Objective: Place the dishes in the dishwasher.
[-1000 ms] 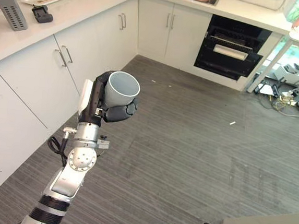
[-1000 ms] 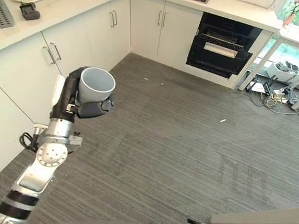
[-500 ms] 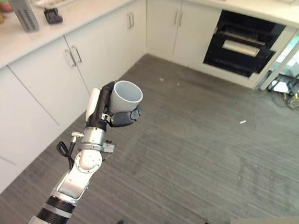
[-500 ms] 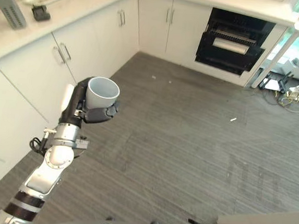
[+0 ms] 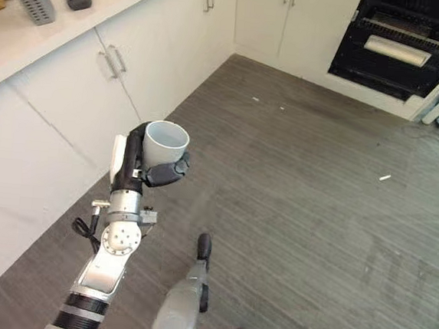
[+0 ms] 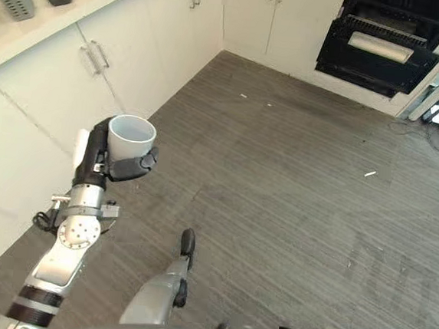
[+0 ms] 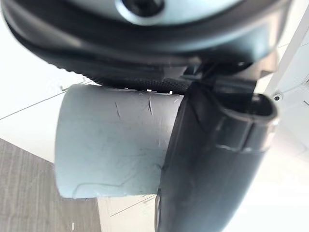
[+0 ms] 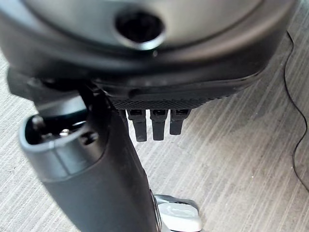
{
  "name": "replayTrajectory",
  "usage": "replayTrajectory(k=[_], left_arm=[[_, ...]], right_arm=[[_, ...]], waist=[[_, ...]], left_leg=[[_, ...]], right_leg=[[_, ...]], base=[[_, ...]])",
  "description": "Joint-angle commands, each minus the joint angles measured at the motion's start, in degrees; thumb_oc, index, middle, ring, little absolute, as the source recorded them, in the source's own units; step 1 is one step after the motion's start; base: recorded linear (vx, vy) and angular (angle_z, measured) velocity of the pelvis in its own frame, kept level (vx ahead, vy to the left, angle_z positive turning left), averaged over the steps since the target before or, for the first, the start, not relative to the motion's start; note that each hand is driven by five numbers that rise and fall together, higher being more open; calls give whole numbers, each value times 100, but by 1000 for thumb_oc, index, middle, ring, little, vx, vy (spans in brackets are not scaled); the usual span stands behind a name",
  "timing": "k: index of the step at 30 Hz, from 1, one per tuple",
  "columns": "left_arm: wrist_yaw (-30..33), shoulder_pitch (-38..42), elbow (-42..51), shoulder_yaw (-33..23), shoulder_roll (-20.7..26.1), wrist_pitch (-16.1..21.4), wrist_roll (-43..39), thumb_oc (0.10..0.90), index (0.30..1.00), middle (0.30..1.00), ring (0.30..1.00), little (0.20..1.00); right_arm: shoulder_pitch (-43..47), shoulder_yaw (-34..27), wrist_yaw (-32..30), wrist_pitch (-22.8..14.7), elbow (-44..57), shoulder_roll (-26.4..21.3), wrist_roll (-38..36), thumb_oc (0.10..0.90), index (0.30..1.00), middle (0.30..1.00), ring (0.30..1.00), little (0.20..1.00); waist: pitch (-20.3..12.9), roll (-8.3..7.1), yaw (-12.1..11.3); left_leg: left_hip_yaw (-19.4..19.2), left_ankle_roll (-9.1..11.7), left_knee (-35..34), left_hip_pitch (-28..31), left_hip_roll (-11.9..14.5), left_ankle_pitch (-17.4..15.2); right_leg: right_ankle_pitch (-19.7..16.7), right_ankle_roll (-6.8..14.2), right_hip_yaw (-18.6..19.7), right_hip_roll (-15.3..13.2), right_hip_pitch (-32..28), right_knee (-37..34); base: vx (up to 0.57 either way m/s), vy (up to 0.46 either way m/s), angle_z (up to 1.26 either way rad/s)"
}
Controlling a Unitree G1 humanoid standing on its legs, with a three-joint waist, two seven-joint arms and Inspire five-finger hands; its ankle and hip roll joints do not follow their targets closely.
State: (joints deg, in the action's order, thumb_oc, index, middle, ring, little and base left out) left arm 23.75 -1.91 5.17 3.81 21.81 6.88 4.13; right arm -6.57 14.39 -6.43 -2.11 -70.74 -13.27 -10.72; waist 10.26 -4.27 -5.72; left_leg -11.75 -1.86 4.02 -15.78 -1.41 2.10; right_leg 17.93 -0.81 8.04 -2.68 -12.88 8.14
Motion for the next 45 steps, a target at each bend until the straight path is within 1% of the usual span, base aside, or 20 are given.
replayTrajectory(k=[1, 5, 8, 10, 11, 12, 14, 15, 17, 19, 20, 23, 24, 28, 30, 32, 34, 36, 43, 45], left_arm=[[198, 630, 1044, -65, 494, 510, 192, 400, 300, 300, 300, 300], [-6, 880, 1107, 143, 683, 433, 200, 400, 300, 300, 300, 300], [-86, 1042, 1020, 279, 669, 367, 193, 400, 300, 300, 300, 300], [-99, 1061, 986, 293, 634, 359, 192, 400, 300, 300, 300, 300], [-116, 1195, 857, 379, 571, 404, 124, 400, 300, 300, 300, 300], [-116, 1195, 857, 379, 571, 404, 124, 400, 300, 300, 300, 300], [-158, 1290, 754, 480, 490, 437, -10, 400, 300, 300, 300, 300], [-158, 1290, 754, 480, 490, 437, -10, 400, 300, 300, 300, 300], [-229, 1232, 628, 458, 481, 350, 146, 400, 300, 300, 300, 300], [-229, 1232, 628, 458, 481, 350, 146, 400, 300, 300, 300, 300], [-253, 1092, 650, 412, 393, 398, 150, 400, 300, 300, 300, 300], [-266, 1016, 673, 400, 344, 411, 109, 400, 300, 300, 300, 300], [-289, 958, 707, 344, 301, 472, -41, 400, 300, 300, 300, 300], [-241, 1005, 775, 393, 407, 441, -7, 400, 300, 300, 300, 300], [-196, 858, 825, 359, 380, 416, -143, 400, 300, 300, 300, 300], [-195, 788, 856, 383, 352, 444, -159, 400, 300, 300, 300, 300], [-207, 630, 960, 344, 406, 415, -6, 400, 300, 300, 300, 300], [-203, 631, 990, 351, 404, 439, 101, 400, 300, 300, 300, 300], [-305, 1039, 1060, 694, 428, 534, 106, 400, 300, 300, 300, 300], [-296, 1072, 1062, 657, 507, 499, 135, 400, 300, 300, 300, 300]], right_arm=[[242, -48, -13, -146, -20, 167, -129, 800, 900, 900, 900, 900], [270, 42, -15, -125, 216, 211, -15, 800, 900, 900, 900, 900], [397, -24, -48, -165, 425, 258, -127, 800, 900, 900, 900, 900], [414, 8, -37, -186, 657, 242, -142, 800, 900, 900, 900, 900], [353, 131, -10, -244, 901, 157, -104, 800, 900, 900, 900, 900], [353, 131, -10, -244, 901, 157, -104, 800, 900, 900, 900, 900], [203, 54, -80, -246, 978, 51, -157, 800, 900, 900, 900, 900], [203, 54, -80, -246, 978, 51, -157, 800, 900, 900, 900, 900], [169, -36, -163, -179, 828, 17, -64, 800, 900, 900, 900, 900], [169, -36, -163, -179, 828, 17, -64, 800, 900, 900, 900, 900], [38, -139, -224, -206, 780, -82, -91, 800, 900, 900, 900, 900], [14, -191, -258, -234, 822, -111, -141, 800, 900, 900, 900, 900], [151, -325, -334, -296, 932, -309, -235, 800, 900, 900, 900, 900], [482, -450, -601, -407, 1576, -600, -420, 800, 900, 900, 900, 900], [546, -391, -702, -482, 2130, -663, -313, 800, 900, 900, 900, 900], [655, -310, -789, -498, 2478, -776, -110, 800, 900, 900, 900, 900], [649, -193, -865, -482, 3214, -967, 251, 800, 900, 900, 900, 900], [585, -192, -933, -486, 3792, -1166, 682, 800, 900, 900, 900, 900], [-199, -1222, -879, -905, 5779, -1058, 437, 800, 900, 900, 900, 900], [-179, -1344, -831, -1013, 6097, -922, 282, 800, 900, 900, 900, 900]], waist=[[-583, -218, 77], [-514, 69, 250], [-245, 336, 663], [-185, 338, 833], [-133, 337, 1132], [-133, 337, 1132], [-227, 178, 1416], [-227, 178, 1416], [-307, 208, 1445], [-307, 208, 1445], [-460, 188, 1570], [-536, 209, 1629], [-496, 104, 1641], [-155, -208, 1266], [-59, -132, 1029], [-169, 17, 806], [-225, 186, 579], [-273, 214, 482], [-467, 141, 1006], [-356, 160, 1069]], left_leg=[[291, 356, -742, -12, 39, 938], [384, 99, -815, 752, 28, 463], [746, -38, -902, 1451, 8, 78], [919, -28, -902, 1630, -49, -39], [1108, 69, -902, 2014, -100, -273], [1108, 69, -902, 2014, -100, -273], [1286, 255, -902, 2614, -214, -810], [1286, 255, -902, 2614, -214, -810], [1314, 362, -902, 3171, -109, -1013], [1314, 362, -902, 3171, -109, -1013], [1241, 668, 332, 3224, -14, -721], [1122, 848, 967, 3036, 80, -428], [787, 1168, 2822, 2378, 275, 333], [608, 1013, 4824, 1251, 21, 228], [665, 750, 3817, 558, 135, -108], [1027, 575, 1397, 642, 191, -108], [1969, 539, 81, 650, -93, 155], [2515, 623, -97, 634, -262, 362], [1855, 414, -889, 1324, -69, 206], [1550, 336, -902, 1493, 49, 55]], right_leg=[[-2214, 1077, 18, -240, -385, 447], [-3454, 1254, -261, -156, 498, 2537], [-2755, 1139, -332, 491, 1542, 3700], [-2380, 1069, -409, 649, 1976, 3555], [-1811, 887, -788, 719, 2786, 2442], [-1811, 887, -788, 719, 2786, 2442], [-1949, 846, -1477, 425, 2945, 308], [-1949, 846, -1477, 425, 2945, 308], [-2231, 757, -2477, 225, 2807, -394], [-2231, 757, -2477, 225, 2807, -394], [-2170, 374, -2069, 414, 2276, -332], [-2063, 281, -1911, 504, 2063, -353], [-1957, 128, -1732, 480, 1654, -574], [-1904, -37, -1013, 439, 948, -941], [-1814, 36, -492, 508, 455, -1192], [-1705, 222, 14, 483, 228, -1288], [-1630, 269, 578, 608, 43, -1314], [-1578, 303, 1034, 633, -67, -1292], [-1566, 698, 1356, 721, 713, -236], [-1692, 1023, 839, 814, 1268, 539]], base=[[445, 135, -16], [498, 239, 15], [576, 259, 35], [583, 89, 94], [529, 18, 70], [786, -9, 59], [696, -86, 80], [810, -121, 109], [540, -106, 99], [327, -107, 1], [499, -174, -40], [447, -198, -69], [441, -279, -14], [355, -147, -98], [567, 88, -206], [605, 224, -238], [532, 161, -135], [361, 59, -183], [194, 165, -127], [55, 169, -65]])
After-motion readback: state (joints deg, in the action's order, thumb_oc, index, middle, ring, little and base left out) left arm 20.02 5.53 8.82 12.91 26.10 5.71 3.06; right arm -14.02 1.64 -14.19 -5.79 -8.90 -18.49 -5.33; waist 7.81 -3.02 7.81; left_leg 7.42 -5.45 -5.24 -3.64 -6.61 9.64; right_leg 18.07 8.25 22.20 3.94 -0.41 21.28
